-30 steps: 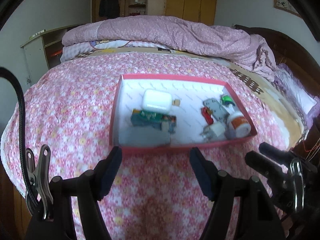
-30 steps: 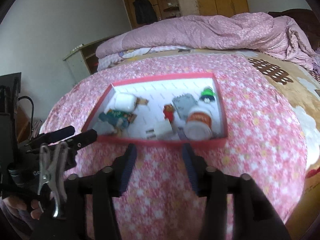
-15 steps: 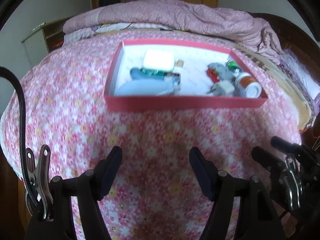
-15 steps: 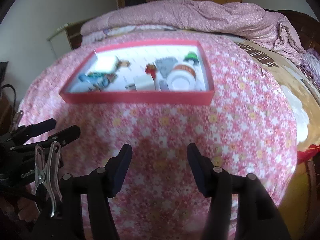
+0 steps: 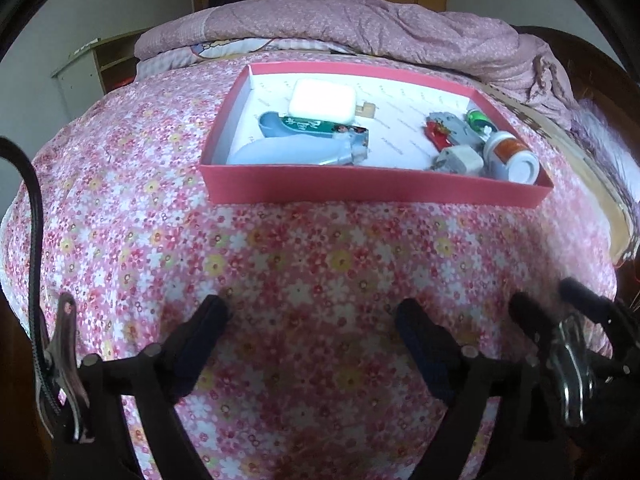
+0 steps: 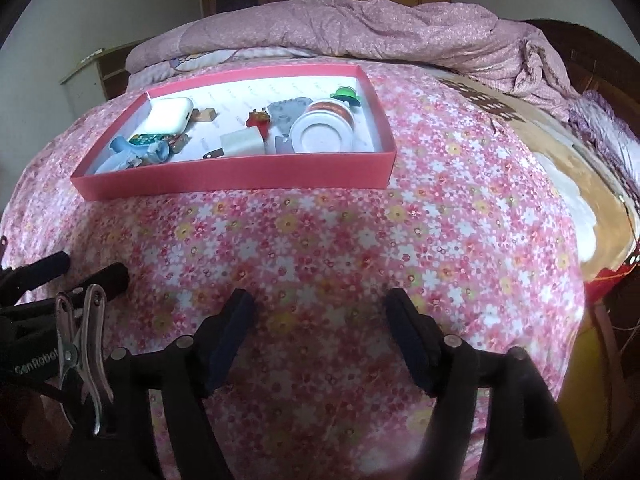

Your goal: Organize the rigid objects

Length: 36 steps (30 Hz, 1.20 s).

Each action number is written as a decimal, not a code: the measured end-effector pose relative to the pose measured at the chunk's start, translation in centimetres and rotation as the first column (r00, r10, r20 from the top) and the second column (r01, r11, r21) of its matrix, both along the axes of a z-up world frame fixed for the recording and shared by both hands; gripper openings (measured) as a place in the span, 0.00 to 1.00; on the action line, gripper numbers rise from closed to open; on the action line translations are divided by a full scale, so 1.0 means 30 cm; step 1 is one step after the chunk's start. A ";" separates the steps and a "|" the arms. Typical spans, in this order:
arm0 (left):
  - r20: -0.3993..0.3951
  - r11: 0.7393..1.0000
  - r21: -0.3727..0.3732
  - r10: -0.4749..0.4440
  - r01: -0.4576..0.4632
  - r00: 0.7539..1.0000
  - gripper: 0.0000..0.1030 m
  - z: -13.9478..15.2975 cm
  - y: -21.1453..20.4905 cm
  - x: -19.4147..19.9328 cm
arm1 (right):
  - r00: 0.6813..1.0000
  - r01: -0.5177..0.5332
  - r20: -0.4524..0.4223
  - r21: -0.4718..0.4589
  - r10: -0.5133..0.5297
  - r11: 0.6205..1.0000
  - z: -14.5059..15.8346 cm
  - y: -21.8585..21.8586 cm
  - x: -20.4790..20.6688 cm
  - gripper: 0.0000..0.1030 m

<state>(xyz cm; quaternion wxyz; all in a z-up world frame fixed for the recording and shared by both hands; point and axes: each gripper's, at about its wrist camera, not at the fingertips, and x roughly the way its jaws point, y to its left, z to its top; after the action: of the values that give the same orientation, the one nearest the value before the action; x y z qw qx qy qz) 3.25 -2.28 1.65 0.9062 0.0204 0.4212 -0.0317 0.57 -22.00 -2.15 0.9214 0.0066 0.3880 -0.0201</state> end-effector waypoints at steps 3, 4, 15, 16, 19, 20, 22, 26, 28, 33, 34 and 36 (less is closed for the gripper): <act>0.006 1.000 -0.004 -0.002 0.002 1.000 0.92 -0.005 0.000 0.000 | 1.000 0.026 -0.005 0.027 -0.026 0.999 -0.008 -0.020 0.007 0.84; 0.008 1.000 -0.004 -0.003 0.003 1.000 0.93 -0.006 -0.001 0.000 | 1.000 0.026 -0.004 0.023 -0.026 0.999 -0.008 -0.018 0.007 0.84; 0.020 1.000 0.005 -0.009 0.009 1.000 0.97 -0.014 -0.016 0.000 | 1.000 0.025 0.001 0.014 -0.025 1.000 -0.010 -0.016 0.008 0.85; 0.020 1.000 0.005 -0.009 0.009 1.000 0.98 -0.014 -0.016 0.000 | 1.000 0.025 0.001 0.014 -0.025 1.000 -0.010 -0.016 0.008 0.85; 0.020 1.000 0.006 -0.009 0.009 1.000 0.98 -0.015 -0.016 0.001 | 1.000 0.025 0.001 0.014 -0.025 1.000 -0.010 -0.017 0.008 0.85; 0.020 1.000 0.005 -0.009 0.009 1.000 0.98 -0.015 -0.016 0.000 | 1.000 0.025 0.001 0.014 -0.025 1.000 -0.010 -0.017 0.008 0.85; 0.020 1.000 0.005 -0.009 0.009 1.000 0.98 -0.015 -0.016 0.000 | 1.000 0.025 0.001 0.014 -0.025 1.000 -0.010 -0.016 0.007 0.85; 0.020 1.000 0.005 -0.009 0.009 1.000 0.98 -0.015 -0.016 0.000 | 1.000 0.025 0.001 0.014 -0.025 1.000 -0.010 -0.016 0.007 0.85; 0.020 1.000 0.005 -0.009 0.009 1.000 0.98 -0.015 -0.016 0.000 | 1.000 0.025 0.001 0.014 -0.025 1.000 -0.010 -0.016 0.007 0.85; 0.021 1.000 0.005 -0.009 0.009 1.000 0.98 -0.015 -0.014 -0.001 | 1.000 0.025 0.001 0.014 -0.025 1.000 -0.010 -0.017 0.007 0.85; 0.021 1.000 0.005 -0.009 0.009 1.000 0.98 -0.015 -0.014 -0.001 | 1.000 0.025 0.001 0.014 -0.025 1.000 -0.010 -0.016 0.007 0.85; 0.021 1.000 0.005 -0.008 0.008 1.000 0.98 -0.016 -0.015 0.000 | 1.000 0.025 0.001 0.014 -0.025 1.000 -0.010 -0.016 0.007 0.85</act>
<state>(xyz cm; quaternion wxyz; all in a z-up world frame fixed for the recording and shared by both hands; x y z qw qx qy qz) 3.25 -2.74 1.17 0.9104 0.0248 0.4115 -0.0342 0.79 -22.48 -2.46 0.9213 0.0178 0.3873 -0.0289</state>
